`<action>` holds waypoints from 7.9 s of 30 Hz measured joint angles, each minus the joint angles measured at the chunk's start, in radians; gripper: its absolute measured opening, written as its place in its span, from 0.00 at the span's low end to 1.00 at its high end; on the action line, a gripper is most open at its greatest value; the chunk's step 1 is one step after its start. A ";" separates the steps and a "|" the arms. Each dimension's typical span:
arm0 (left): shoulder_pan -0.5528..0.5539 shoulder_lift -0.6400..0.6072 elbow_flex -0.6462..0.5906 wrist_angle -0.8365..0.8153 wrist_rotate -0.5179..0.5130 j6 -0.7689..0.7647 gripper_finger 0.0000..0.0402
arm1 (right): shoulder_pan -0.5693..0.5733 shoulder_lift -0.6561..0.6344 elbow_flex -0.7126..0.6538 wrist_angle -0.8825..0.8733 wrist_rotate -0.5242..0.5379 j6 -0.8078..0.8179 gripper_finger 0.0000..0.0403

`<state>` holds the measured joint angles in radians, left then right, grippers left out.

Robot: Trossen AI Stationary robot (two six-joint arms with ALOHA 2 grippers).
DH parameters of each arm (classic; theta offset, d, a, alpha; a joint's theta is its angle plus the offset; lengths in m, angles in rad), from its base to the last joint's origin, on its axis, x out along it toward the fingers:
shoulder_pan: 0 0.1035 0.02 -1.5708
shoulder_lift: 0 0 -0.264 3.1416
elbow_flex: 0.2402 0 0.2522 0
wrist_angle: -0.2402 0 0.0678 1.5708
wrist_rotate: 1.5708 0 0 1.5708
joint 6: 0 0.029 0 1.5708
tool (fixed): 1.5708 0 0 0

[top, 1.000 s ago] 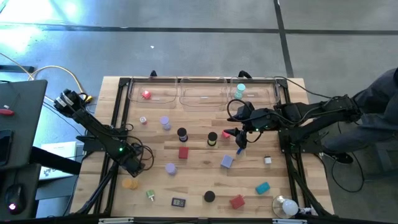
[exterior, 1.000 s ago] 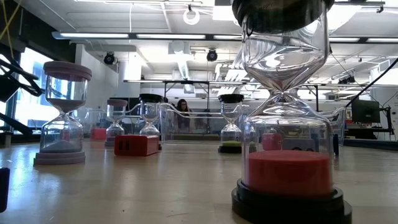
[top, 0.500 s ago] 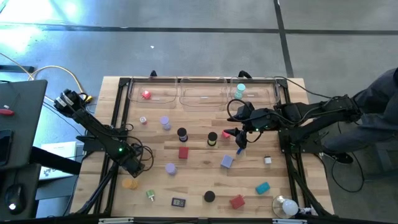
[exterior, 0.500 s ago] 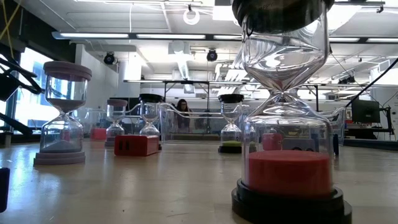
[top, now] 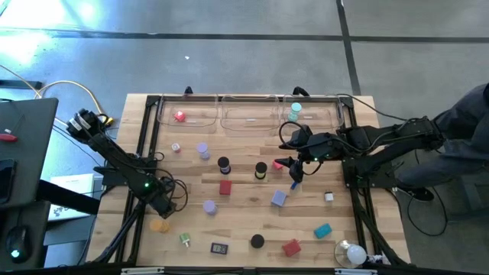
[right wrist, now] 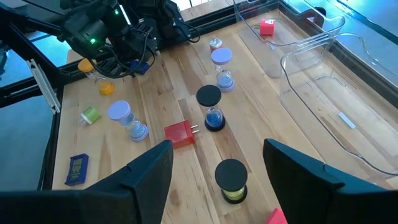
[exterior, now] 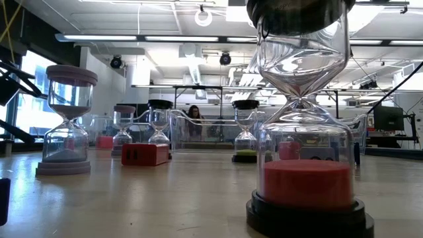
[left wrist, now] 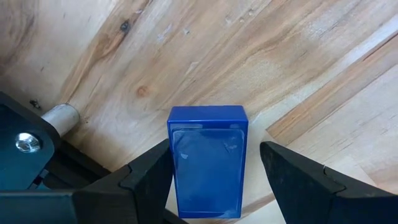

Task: Pick & Place Office items
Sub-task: Put the left blue digital clock into the middle transparent bin

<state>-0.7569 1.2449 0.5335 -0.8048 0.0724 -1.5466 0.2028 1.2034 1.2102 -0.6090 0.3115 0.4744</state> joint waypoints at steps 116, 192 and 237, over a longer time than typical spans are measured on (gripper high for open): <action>0.952 -0.217 0.247 1.218 0.223 1.392 0.38 | -0.109 0.214 0.000 0.669 -0.006 -0.230 0.59; 0.978 -0.214 0.250 1.163 0.258 1.337 0.38 | -0.196 0.413 0.001 0.946 -0.223 -0.312 0.95; 0.977 -0.214 0.250 1.137 0.248 1.340 0.42 | -0.196 0.410 0.001 0.906 -0.264 -0.291 0.33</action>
<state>0.2199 1.0309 0.7834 0.3326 0.3199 -0.2070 0.0063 1.6138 1.2110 0.2968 0.0479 0.1830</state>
